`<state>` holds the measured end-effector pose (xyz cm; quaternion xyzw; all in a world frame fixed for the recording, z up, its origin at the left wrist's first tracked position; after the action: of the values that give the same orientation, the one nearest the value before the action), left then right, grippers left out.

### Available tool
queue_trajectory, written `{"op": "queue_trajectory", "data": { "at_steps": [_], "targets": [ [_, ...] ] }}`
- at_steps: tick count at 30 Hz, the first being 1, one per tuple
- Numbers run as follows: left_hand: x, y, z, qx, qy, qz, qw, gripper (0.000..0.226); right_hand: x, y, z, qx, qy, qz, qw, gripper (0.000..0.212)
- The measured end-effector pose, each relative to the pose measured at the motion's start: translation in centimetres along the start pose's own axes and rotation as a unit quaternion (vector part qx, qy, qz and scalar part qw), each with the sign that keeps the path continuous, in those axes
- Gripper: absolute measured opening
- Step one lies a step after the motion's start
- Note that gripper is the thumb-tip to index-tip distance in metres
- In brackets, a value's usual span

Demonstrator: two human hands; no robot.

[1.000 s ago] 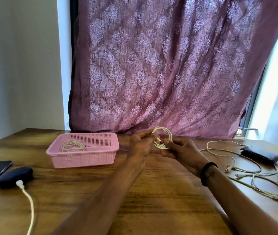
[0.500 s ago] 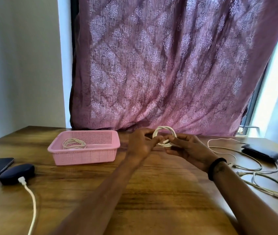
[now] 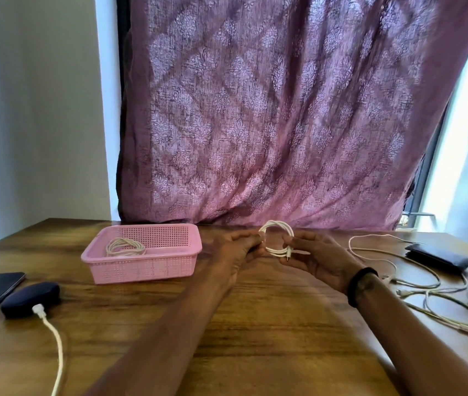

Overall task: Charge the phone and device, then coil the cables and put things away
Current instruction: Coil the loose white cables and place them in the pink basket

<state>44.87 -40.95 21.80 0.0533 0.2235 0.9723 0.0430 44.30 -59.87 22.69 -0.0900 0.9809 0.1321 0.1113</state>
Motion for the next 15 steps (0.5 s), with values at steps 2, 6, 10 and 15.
{"op": "queue_trajectory", "data": {
  "at_steps": [2, 6, 10, 15],
  "targets": [
    [-0.1, 0.0, -0.1, -0.034, 0.005, 0.017, 0.999, 0.016, -0.1, -0.5, 0.1, 0.111, -0.01, 0.036, 0.993, 0.026],
    [0.3, 0.0, -0.1, -0.134, 0.034, 0.053, 0.989, 0.023, 0.2, -0.7, -0.3, 0.303, -0.05, 0.077, 0.949, 0.02],
    [0.4, -0.3, 1.0, -0.319, 0.136, 0.091, 0.933, 0.031, 0.5, 0.2, -0.6, 0.311, -0.07, 0.075, 0.945, 0.012],
    [2.4, -0.1, 3.7, -0.454, 0.243, 0.119, 0.849, 0.044, 0.9, 1.9, -1.5, 0.264, -0.098, 0.105, 0.954, 0.023]
  ]
}}
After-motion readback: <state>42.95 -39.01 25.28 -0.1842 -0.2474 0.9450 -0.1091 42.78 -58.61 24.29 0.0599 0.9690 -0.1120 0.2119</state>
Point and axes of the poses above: each hand's wrist, its own x-axis away from the middle knuckle, its own y-axis out of the palm, z = x × y, the point moved 5 cm from there along -x, towards the middle knuckle, and after that the axes turned 11 degrees about -y, right-handed, at the moved point
